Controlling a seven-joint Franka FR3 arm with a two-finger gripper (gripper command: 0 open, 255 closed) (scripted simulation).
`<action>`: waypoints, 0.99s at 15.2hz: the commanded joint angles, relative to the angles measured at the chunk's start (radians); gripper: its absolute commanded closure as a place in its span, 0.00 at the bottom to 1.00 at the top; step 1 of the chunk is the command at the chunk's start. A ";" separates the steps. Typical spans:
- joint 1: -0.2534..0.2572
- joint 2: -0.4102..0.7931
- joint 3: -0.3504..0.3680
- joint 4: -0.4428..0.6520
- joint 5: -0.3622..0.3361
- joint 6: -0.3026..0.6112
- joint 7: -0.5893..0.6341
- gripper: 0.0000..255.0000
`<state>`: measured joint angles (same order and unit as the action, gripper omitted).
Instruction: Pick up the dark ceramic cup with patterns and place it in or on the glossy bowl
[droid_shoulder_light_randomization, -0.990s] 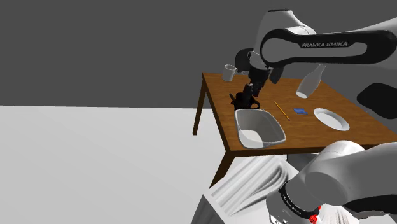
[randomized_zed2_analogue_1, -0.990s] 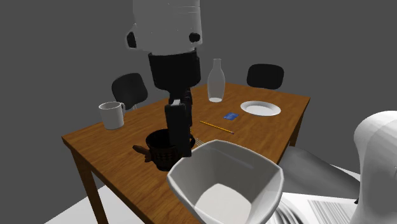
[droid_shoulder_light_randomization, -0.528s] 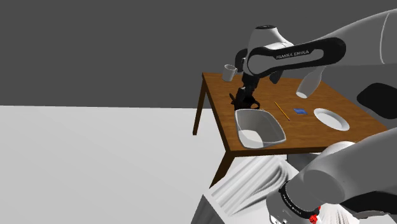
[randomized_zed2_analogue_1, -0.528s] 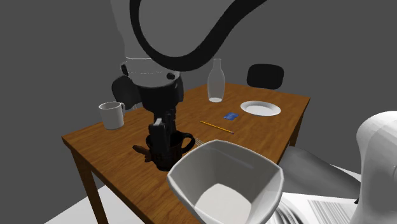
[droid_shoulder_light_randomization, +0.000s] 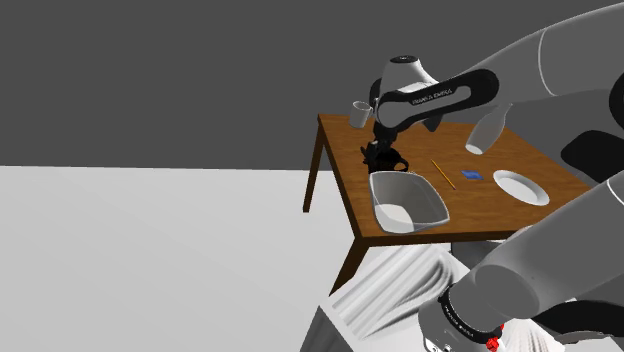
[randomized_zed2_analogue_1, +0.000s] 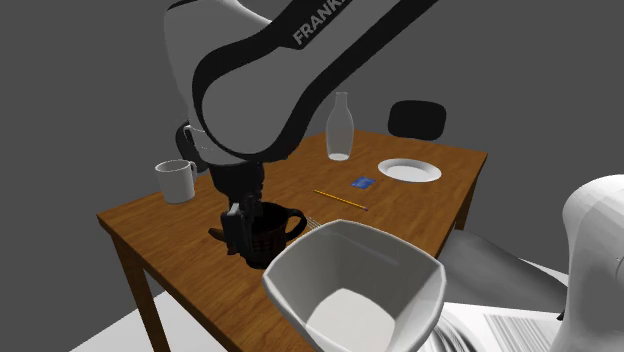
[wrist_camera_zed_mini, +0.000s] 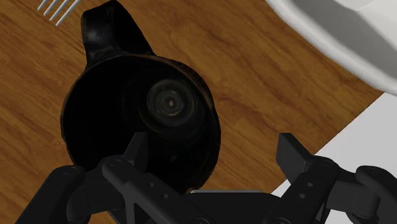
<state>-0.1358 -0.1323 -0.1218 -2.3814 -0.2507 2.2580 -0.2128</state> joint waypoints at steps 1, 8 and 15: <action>-0.002 0.018 -0.003 -0.008 -0.004 0.027 0.002 0.00; -0.007 0.050 -0.008 -0.026 -0.011 0.078 0.006 0.00; -0.007 0.050 -0.008 -0.026 -0.011 0.078 0.006 1.00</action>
<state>-0.1432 -0.0823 -0.1300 -2.4069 -0.2616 2.3356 -0.2073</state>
